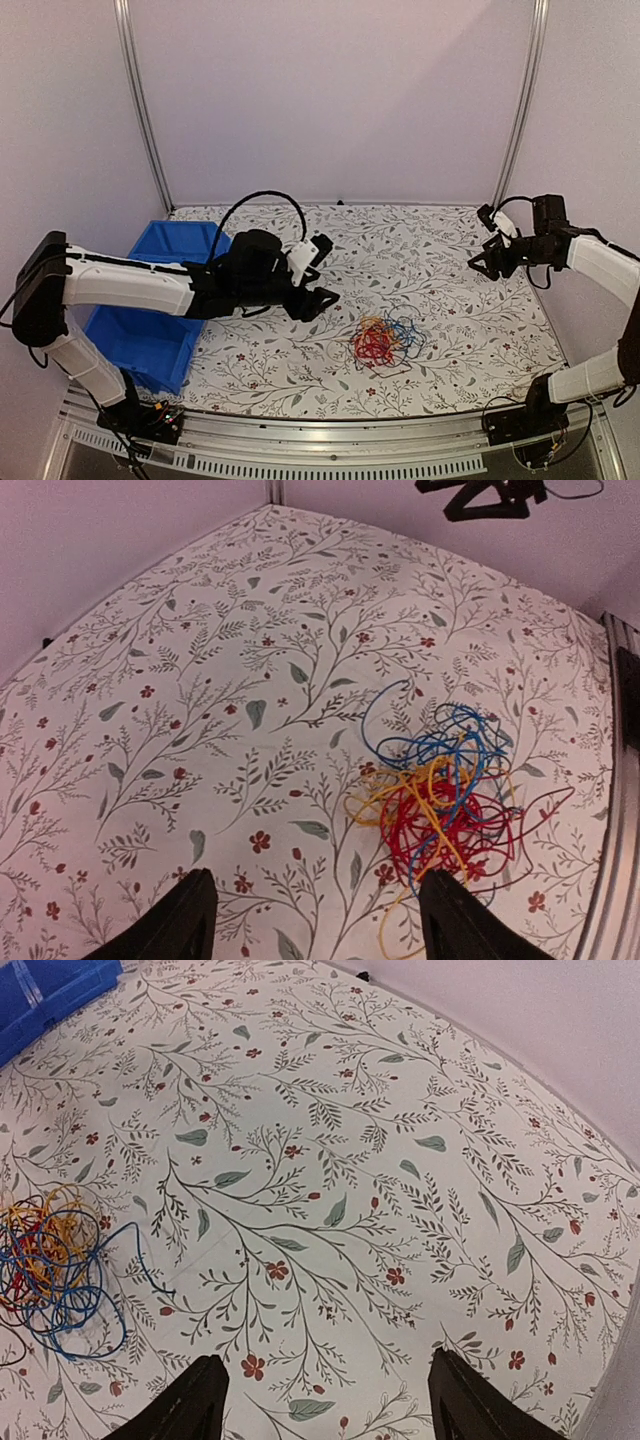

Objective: Untangle the cables

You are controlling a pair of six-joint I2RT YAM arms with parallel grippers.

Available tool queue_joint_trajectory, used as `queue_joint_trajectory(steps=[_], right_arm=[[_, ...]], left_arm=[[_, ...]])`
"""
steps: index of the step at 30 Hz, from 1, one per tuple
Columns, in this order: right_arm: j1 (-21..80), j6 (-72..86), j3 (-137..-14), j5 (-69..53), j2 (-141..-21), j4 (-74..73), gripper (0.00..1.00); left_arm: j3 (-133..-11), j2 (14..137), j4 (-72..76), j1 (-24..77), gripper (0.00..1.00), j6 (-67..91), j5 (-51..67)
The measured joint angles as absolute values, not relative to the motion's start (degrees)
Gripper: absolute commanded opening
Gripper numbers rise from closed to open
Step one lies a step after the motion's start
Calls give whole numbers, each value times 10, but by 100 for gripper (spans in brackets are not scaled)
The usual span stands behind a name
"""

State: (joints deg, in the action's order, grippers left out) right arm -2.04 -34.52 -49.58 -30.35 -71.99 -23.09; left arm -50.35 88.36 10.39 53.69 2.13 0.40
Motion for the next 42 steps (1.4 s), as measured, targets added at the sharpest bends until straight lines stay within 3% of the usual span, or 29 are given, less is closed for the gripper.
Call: queue_joint_trajectory(steps=[5,12,22,25,28,36,42], right_arm=[[-2,-396,-495,-317,-779,-264,52],[74,-432,-495,-318,-877,-286,50],[182,-461,-559,-308,-984,-279,46],[199,-465,-570,-303,-1006,-278,32],[206,-467,-578,-299,-1027,-276,2],[211,-446,-634,-329,-1001,-331,0],[237,-448,-771,-392,-905,-416,0]], left_arm=[[-570,970,104,609,69,70,17],[-639,1047,103,643,67,135,35],[-648,1054,109,637,67,200,41],[-648,1054,109,635,66,213,41],[-647,1054,111,633,67,222,40],[-658,1067,135,626,70,231,29],[-705,1120,197,622,70,215,3]])
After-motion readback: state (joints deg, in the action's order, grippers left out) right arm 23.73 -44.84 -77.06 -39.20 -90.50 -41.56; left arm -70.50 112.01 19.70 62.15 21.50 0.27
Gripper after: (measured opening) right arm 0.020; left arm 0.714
